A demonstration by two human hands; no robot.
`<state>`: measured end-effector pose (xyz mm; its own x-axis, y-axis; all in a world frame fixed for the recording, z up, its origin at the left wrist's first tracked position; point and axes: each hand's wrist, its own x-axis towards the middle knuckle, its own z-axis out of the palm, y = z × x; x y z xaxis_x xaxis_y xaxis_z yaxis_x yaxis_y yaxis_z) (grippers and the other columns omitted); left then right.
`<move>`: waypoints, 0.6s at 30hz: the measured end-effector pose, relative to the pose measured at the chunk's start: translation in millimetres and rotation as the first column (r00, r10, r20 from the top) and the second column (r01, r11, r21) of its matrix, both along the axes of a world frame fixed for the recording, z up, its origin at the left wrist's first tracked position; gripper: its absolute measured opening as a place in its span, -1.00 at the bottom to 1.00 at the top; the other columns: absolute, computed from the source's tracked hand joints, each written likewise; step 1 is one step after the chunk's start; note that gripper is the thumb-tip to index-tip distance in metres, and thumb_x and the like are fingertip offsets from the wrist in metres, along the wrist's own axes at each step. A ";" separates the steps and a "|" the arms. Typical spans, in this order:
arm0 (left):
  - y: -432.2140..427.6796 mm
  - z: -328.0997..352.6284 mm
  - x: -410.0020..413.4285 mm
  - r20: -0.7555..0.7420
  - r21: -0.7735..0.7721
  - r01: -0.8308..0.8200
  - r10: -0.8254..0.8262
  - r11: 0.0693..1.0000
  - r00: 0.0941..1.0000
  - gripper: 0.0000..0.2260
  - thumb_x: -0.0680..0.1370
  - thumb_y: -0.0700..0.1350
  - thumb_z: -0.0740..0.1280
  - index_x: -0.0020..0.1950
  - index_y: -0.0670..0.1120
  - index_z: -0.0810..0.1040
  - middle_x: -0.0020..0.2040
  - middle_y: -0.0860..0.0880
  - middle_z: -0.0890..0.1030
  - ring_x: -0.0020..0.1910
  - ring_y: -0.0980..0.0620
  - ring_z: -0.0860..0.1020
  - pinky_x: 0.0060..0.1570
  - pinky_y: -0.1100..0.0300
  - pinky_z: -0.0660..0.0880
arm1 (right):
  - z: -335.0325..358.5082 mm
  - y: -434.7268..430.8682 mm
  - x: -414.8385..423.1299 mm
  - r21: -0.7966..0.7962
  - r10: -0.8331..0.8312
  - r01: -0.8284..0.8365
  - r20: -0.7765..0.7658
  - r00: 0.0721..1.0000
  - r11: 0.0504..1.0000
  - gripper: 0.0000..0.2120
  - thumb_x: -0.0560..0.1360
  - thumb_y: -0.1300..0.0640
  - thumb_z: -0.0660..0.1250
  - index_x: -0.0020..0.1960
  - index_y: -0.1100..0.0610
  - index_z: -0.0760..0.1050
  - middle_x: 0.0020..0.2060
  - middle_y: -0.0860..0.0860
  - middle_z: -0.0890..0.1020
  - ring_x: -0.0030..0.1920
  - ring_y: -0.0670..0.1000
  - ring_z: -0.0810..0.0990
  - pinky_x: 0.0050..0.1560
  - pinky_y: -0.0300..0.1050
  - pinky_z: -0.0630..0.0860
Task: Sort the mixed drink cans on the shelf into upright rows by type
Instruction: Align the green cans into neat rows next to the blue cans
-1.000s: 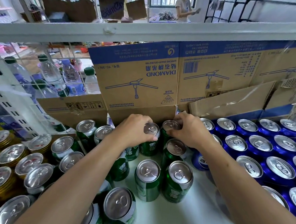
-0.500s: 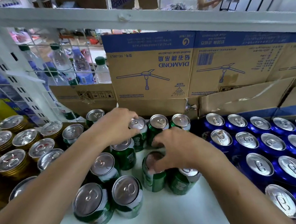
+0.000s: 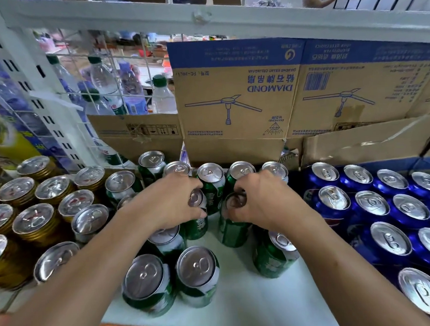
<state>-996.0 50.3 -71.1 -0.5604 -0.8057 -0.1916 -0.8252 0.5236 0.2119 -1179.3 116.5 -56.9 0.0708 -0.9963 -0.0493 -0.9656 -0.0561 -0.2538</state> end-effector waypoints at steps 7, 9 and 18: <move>-3.2 0.2 3.6 -0.079 0.023 -0.025 0.027 0.999 0.997 -0.35 0.39 0.20 0.47 0.43 0.08 0.39 0.28 0.02 0.52 0.18 0.03 0.50 -0.05 0.25 0.37 | 3.3 -1.9 -0.6 0.095 0.076 -0.084 0.087 0.993 0.992 -0.71 0.34 0.08 0.43 0.04 0.10 0.56 -0.13 0.04 0.57 -0.08 0.09 0.53 -0.15 -0.06 0.53; -3.9 -0.4 4.3 -0.091 0.020 -0.024 0.026 1.000 0.996 -0.35 0.38 0.20 0.48 0.42 0.07 0.41 0.27 0.01 0.52 0.19 0.02 0.50 -0.05 0.25 0.36 | 5.4 -1.3 -1.1 0.077 0.071 -0.078 0.086 0.994 0.994 -0.67 0.36 0.08 0.43 0.10 0.11 0.55 -0.07 0.05 0.58 -0.03 0.09 0.52 -0.07 -0.03 0.54; -4.5 -3.6 5.2 -0.096 0.019 -0.022 0.024 1.000 0.995 -0.33 0.38 0.22 0.47 0.44 0.07 0.39 0.31 0.00 0.50 0.21 0.01 0.49 -0.03 0.24 0.37 | -0.2 -2.9 11.0 -0.001 -0.035 0.035 -0.094 0.995 0.999 -0.54 0.41 -0.29 0.38 -0.21 0.10 0.36 -0.33 -0.02 0.39 -0.19 0.09 0.48 -0.42 -0.12 0.27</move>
